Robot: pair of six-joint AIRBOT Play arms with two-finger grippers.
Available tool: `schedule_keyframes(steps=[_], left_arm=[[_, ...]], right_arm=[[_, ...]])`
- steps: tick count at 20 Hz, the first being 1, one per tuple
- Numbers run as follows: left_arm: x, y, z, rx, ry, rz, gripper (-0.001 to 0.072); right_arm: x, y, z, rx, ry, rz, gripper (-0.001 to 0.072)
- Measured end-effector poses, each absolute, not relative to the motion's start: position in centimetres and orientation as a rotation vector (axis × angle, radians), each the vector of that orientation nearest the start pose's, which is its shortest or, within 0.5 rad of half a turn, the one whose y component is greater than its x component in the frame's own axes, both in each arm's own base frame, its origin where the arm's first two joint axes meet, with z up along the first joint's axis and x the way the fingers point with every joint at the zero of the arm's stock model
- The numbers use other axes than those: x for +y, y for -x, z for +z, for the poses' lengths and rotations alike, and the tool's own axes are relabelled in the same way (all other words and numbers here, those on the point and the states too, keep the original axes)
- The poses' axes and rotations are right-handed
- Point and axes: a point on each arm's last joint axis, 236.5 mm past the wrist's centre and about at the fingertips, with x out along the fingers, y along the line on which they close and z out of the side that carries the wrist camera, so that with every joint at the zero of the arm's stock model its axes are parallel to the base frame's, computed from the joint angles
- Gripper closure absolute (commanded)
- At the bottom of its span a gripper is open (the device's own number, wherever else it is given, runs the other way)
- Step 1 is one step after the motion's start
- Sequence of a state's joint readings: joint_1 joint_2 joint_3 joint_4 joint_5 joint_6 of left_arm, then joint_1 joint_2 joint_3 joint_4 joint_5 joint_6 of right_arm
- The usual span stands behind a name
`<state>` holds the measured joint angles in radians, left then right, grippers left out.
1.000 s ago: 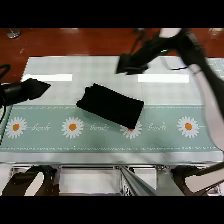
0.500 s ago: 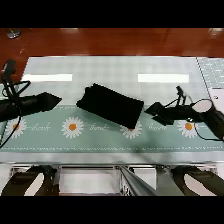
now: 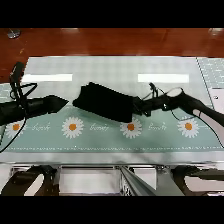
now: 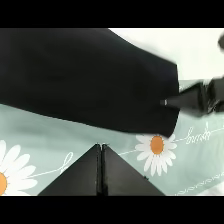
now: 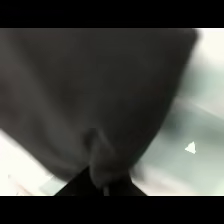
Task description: Fold the shirts.
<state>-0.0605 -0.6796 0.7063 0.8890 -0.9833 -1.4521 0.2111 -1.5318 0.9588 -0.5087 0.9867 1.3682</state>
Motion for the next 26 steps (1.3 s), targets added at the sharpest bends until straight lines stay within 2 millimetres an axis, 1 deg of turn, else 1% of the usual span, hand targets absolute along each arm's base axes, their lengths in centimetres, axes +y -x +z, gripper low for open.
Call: schedule_keyframes(steps=[2, 3, 5, 6, 7, 9, 11, 12, 13, 15, 17, 18, 19, 20, 22, 23, 26], left_arm=[[-14.1, -28.8, 9.6, 0.899, 0.486, -0.447, 0.0681], [-14.2, -28.8, 9.6, 0.899, 0.486, -0.447, 0.0681], [-14.2, -28.9, 9.7, 0.894, 0.488, -0.446, 0.0681], [-14.2, -28.9, 9.7, 0.893, 0.488, -0.446, 0.0681], [-14.2, -28.9, 9.7, 0.893, 0.488, -0.447, 0.0681], [-14.2, -28.9, 9.7, 0.893, 0.488, -0.447, 0.0681], [-14.2, -29.0, 9.7, 0.892, 0.489, -0.446, 0.0681], [-14.2, -29.0, 9.7, 0.892, 0.489, -0.446, 0.0681], [-14.2, -29.0, 9.7, 0.892, 0.489, -0.446, 0.0681], [-14.2, -29.0, 9.7, 0.892, 0.489, -0.446, 0.0681], [-14.2, -29.0, 9.7, 0.892, 0.489, -0.446, 0.0681], [-14.2, -28.9, 9.7, 0.893, 0.489, -0.446, 0.0681], [-14.2, -28.9, 9.7, 0.893, 0.489, -0.447, 0.0681], [-14.2, -28.9, 9.7, 0.894, 0.489, -0.447, 0.0681], [-14.2, -28.9, 9.7, 0.893, 0.489, -0.447, 0.0681], [-14.2, -28.9, 9.7, 0.894, 0.489, -0.447, 0.0681], [-14.2, -28.9, 9.7, 0.894, 0.489, -0.448, 0.0681]], right_arm=[[26.6, -38.4, -0.6, 1.359, -0.729, 0.643, 0.0691], [26.9, -40.3, 2.4, 1.301, -0.666, 0.676, 0.0691], [26.5, -43.2, 8.3, 1.192, -0.550, 0.698, 0.0691], [25.8, -44.4, 11.4, 1.133, -0.501, 0.692, 0.0691], [24.8, -45.4, 14.2, 1.081, -0.465, 0.676, 0.0691], [22.0, -46.5, 18.8, 1.007, -0.438, 0.630, 0.0691], [18.1, -46.7, 21.8, 0.963, -0.433, 0.557, 0.0691], [15.5, -46.5, 22.8, 0.954, -0.430, 0.506, 0.0691], [12.9, -46.1, 23.4, 0.956, -0.427, 0.446, 0.0691], [7.0, -44.7, 24.1, 0.965, -0.437, 0.300, 0.0692], [1.3, -42.4, 24.1, 0.986, -0.473, 0.146, 0.0693], [-1.1, -40.9, 24.0, 0.992, -0.503, 0.075, 0.0693], [-2.9, -39.5, 23.9, 0.995, -0.529, 0.020, 0.0693], [-5.0, -37.8, 23.3, 1.006, -0.561, -0.051, 0.0693], [-8.1, -34.3, 22.2, 1.009, -0.628, -0.178, 0.0692], [-9.4, -32.4, 21.3, 1.017, -0.656, -0.241, 0.0692], [-13.0, -25.8, 17.8, 1.038, -0.755, -0.483, 0.0692]])
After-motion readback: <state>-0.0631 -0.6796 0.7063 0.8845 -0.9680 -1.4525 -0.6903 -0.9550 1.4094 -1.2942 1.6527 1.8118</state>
